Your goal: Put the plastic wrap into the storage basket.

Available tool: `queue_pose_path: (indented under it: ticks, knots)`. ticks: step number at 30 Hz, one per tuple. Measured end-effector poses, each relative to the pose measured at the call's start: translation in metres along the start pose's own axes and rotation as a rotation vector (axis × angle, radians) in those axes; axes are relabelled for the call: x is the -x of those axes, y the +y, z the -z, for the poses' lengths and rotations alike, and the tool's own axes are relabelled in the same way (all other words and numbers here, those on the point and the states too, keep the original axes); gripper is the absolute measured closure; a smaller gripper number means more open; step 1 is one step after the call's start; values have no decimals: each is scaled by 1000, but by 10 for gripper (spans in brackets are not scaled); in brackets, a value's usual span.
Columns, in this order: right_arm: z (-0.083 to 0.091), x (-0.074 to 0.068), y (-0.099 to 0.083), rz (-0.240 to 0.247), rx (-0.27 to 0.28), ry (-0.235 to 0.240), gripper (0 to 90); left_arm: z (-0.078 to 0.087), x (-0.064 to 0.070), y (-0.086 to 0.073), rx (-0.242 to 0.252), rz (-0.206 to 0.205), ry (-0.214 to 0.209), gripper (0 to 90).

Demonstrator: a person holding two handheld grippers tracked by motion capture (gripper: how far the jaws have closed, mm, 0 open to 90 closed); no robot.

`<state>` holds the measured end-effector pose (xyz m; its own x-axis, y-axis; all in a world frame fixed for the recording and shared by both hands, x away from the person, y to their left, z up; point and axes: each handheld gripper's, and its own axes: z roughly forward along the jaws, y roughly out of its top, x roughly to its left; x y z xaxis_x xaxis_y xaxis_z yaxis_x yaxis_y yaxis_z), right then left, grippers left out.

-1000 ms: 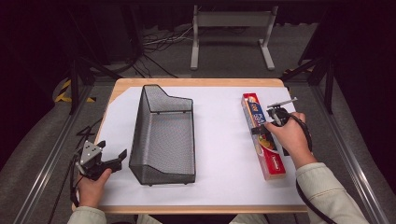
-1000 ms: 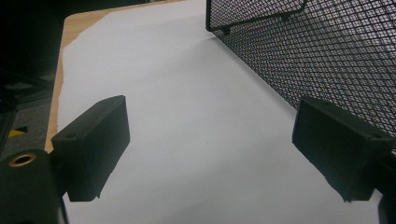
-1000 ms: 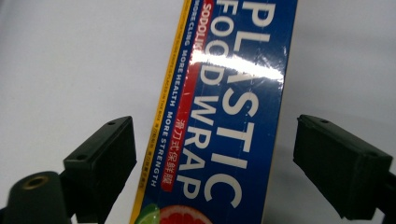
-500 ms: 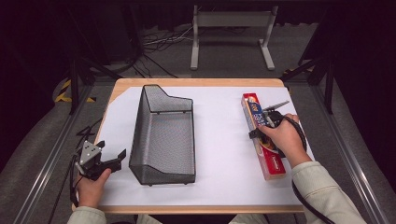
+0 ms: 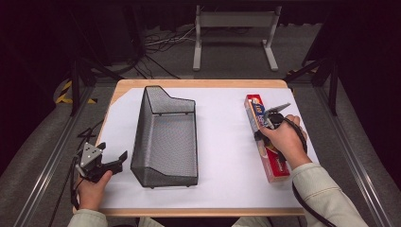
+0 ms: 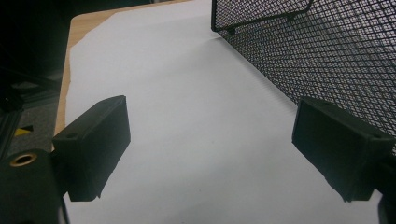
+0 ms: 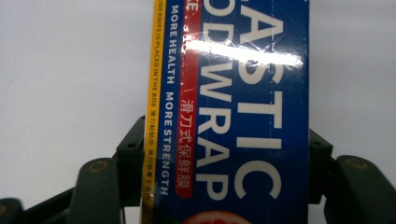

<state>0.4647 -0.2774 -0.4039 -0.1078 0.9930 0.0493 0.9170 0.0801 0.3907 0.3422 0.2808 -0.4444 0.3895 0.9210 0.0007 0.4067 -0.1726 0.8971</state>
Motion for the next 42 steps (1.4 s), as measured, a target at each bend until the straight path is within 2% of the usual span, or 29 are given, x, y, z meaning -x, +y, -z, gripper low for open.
queue_pose_path:
  ticks: [5,11,23,36,42]
  knots:
    - [2,2,0,-27,7,11,401,0,-1,0,3,3,3,124]
    - [12,8,0,-54,48,50,402,0,-1,1,6,10,1,124]
    - [46,6,3,-52,124,83,401,0,-1,2,13,17,2,123]
    - [70,-2,2,-50,152,96,400,1,-2,2,15,20,4,123]
    - [76,-11,0,-30,152,110,399,1,-2,2,15,19,7,123]
